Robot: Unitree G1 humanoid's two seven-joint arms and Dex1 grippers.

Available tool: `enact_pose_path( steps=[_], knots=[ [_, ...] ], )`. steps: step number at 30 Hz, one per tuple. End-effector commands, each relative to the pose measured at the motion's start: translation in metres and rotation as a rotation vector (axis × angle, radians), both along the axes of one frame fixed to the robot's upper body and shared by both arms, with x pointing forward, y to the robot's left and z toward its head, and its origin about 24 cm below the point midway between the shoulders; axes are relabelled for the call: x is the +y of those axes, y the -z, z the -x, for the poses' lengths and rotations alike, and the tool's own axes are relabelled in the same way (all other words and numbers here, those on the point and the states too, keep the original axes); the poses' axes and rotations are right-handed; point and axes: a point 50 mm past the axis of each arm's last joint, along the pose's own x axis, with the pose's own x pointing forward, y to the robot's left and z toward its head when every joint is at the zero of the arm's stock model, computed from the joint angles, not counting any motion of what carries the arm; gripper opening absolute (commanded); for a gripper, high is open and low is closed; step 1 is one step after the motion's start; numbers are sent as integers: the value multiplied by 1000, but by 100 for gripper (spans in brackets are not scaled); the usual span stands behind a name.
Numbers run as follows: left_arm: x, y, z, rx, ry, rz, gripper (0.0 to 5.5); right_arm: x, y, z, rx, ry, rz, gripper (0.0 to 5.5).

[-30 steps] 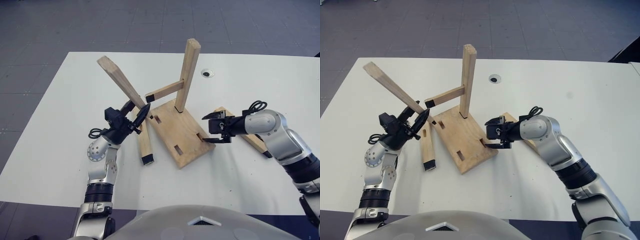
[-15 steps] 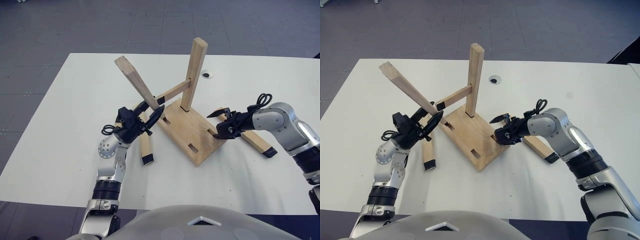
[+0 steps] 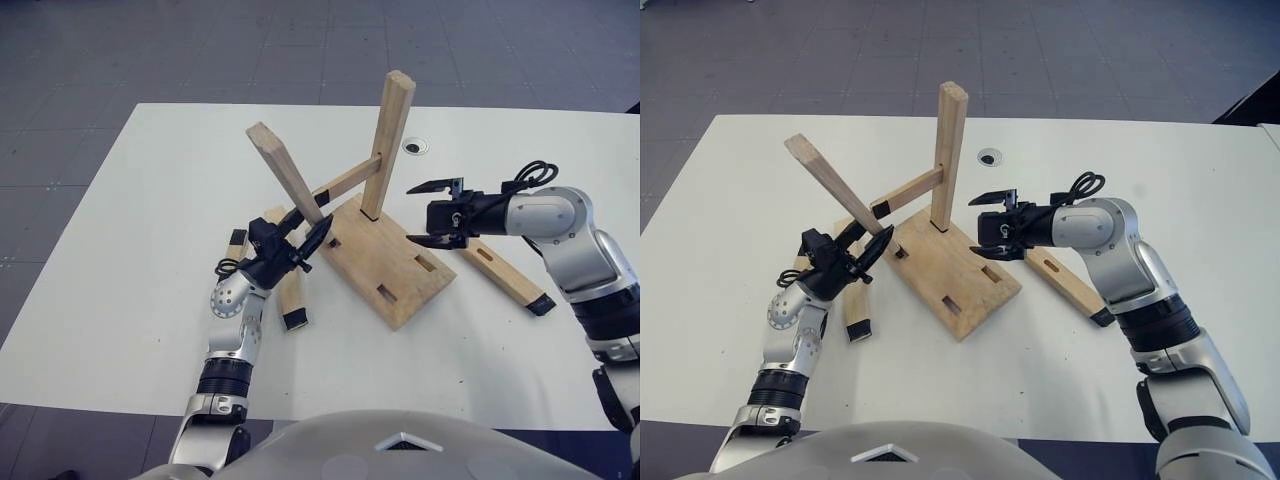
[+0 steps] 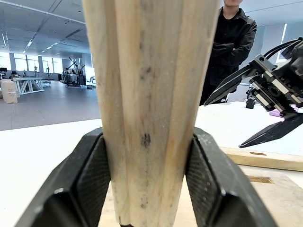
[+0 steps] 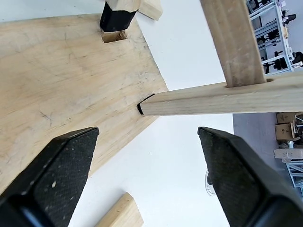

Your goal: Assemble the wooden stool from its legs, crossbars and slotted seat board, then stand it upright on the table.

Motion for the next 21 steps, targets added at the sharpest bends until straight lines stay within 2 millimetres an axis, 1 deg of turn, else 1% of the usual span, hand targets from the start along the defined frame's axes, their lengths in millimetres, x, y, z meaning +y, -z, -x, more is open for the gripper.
enact_pose_path(
  steps=[1, 5, 11, 16, 21],
  knots=[
    [-8, -1, 0, -12, -2, 6, 211, -1, -1, 1, 0, 15, 4, 387],
    [-8, -2, 1, -57, -21, 1, 211, -4, 5, 2, 29, 20, 16, 387],
    [-5, 6, 3, -72, -48, -24, 211, -4, 10, 5, 54, 19, 20, 387],
    [-6, 9, 1, -83, -77, 19, 210, -3, 14, 5, 74, 12, 18, 387],
    [-10, 15, 2, -59, -56, 29, 210, -4, 16, 3, 82, 13, 26, 387]
  ],
)
